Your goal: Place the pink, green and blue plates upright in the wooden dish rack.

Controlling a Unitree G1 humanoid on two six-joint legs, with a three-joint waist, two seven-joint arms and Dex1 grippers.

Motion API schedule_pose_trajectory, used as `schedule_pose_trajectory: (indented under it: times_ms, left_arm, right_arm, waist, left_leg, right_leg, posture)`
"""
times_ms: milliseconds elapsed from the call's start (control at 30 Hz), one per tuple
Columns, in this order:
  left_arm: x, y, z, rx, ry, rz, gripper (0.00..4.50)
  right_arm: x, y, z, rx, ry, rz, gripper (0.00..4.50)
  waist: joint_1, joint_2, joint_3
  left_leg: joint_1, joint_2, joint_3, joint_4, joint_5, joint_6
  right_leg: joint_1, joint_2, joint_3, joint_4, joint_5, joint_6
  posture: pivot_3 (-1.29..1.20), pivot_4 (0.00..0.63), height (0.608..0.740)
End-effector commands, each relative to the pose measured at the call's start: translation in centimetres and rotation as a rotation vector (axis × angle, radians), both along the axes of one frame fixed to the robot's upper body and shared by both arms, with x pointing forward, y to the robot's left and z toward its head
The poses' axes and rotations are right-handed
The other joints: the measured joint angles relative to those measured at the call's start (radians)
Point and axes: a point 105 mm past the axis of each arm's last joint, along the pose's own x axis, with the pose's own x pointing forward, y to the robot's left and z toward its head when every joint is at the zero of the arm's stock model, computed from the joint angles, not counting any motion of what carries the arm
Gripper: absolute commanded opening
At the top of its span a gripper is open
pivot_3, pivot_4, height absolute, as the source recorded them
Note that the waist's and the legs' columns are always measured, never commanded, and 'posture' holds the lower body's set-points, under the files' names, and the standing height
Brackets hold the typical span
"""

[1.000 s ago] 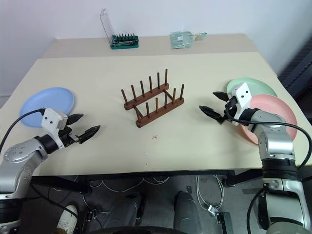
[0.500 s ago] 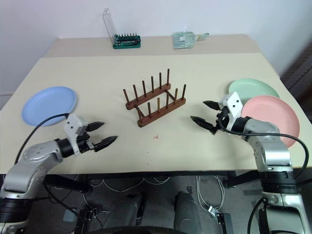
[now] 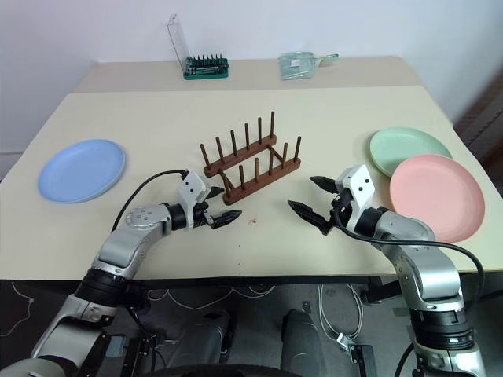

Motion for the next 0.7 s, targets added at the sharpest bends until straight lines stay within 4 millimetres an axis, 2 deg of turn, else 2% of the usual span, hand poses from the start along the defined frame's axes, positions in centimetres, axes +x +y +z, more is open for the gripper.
schedule_pose_trajectory:
  times_ms: [33, 200, 233, 367, 567, 700]
  left_arm:
    - [0.1, -0.6, -0.7, -0.007, 0.025, -0.03, 3.73]
    - [0.0, -0.8, -0.9, 0.003, 0.012, -0.05, 1.15]
    - [-0.1, -0.9, -1.0, 0.007, 0.01, -0.054, 0.75]
    - [-0.2, -1.1, -0.7, 0.038, -0.053, -0.097, 0.73]
    - [-1.4, -2.1, 0.3, 0.074, -0.086, -0.353, 0.73]
    - [-0.6, -2.6, 0.9, 0.114, -0.103, -0.447, 0.73]
  right_arm:
    - [-0.5, 0.1, 1.3, 0.0, -0.046, -0.003, 4.33]
    - [-1.0, 0.0, 1.1, 0.002, -0.038, -0.014, 4.33]
    - [-1.1, -0.1, 1.1, 0.001, -0.035, -0.016, 4.33]
    - [-1.1, -0.7, 0.5, -0.038, -0.016, -0.032, 4.33]
    - [-1.7, -2.1, -1.3, -0.141, 0.045, -0.033, 4.33]
    - [-1.9, -2.8, -1.7, -0.14, 0.049, -0.069, 4.33]
  waist:
    - [0.004, 0.0, 0.0]
    - [0.004, 0.0, 0.0]
    - [0.004, 0.0, -0.001]
    - [0.004, 0.001, -0.001]
    - [0.006, 0.0, -0.001]
    - [0.004, 0.0, -0.001]
  left_leg:
    - [0.0, 0.0, 0.0, 0.0, 0.0, 0.0]
    - [0.0, 0.0, 0.0, 0.0, 0.0, 0.0]
    - [0.0, 0.0, 0.0, 0.0, 0.0, 0.0]
    - [0.0, 0.0, 0.0, 0.0, 0.0, 0.0]
    - [0.0, -0.001, 0.0, 0.0, 0.0, 0.0]
    - [0.0, 0.0, 0.0, 0.0, 0.0, 0.0]
  right_leg:
    - [0.0, 0.0, 0.0, 0.0, 0.0, 0.0]
    - [0.001, 0.0, 0.0, -0.001, 0.0, 0.0]
    - [0.001, 0.0, 0.0, -0.001, 0.0, 0.0]
    - [0.001, 0.0, 0.0, -0.001, 0.0, 0.0]
    - [0.001, 0.0, 0.0, -0.001, 0.0, 0.0]
    - [0.001, 0.0, 0.0, -0.001, 0.0, 0.0]
  posture:
    - [0.0, 0.15, 0.74]
    - [0.0, 0.15, 0.74]
    - [0.0, 0.15, 0.74]
    - [0.0, 0.15, 0.74]
    - [0.0, 0.15, 0.74]
    - [0.0, 0.15, 0.74]
